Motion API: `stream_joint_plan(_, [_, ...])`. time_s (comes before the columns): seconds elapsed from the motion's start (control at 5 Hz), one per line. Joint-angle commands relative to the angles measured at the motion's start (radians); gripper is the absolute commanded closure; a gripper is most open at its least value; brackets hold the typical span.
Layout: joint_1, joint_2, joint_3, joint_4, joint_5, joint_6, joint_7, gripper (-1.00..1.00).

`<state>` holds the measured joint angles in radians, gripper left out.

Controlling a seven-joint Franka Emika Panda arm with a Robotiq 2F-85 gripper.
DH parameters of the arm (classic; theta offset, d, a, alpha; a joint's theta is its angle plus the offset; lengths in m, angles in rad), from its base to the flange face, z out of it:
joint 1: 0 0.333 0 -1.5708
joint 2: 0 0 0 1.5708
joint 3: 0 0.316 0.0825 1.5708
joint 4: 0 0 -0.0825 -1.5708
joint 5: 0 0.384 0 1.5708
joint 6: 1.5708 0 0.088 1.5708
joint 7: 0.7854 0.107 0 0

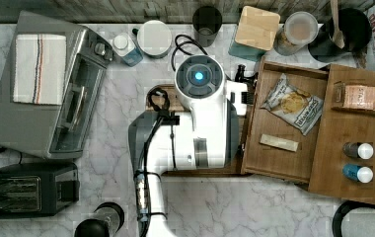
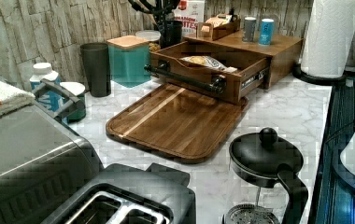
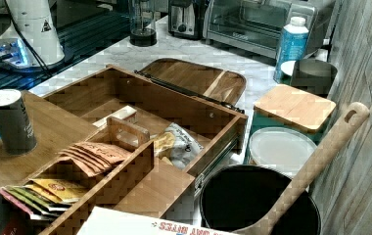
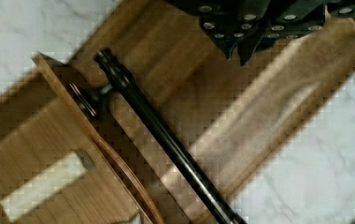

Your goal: Pick up the butter.

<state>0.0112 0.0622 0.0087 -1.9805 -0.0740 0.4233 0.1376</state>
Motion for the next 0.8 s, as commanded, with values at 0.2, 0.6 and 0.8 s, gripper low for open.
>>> stream_joint_plan(0.2, [-0.133, -0.080, -0.174, -0.045, 0.071, 0.115, 0.075, 1.00])
stream_joint_plan(0.6, [-0.150, -0.067, -0.211, -0.060, 0.046, 0.216, 0.135, -0.30])
stream_joint_plan(0.8, [-0.159, -0.001, -0.198, -0.022, -0.020, 0.165, 0.376, -1.00])
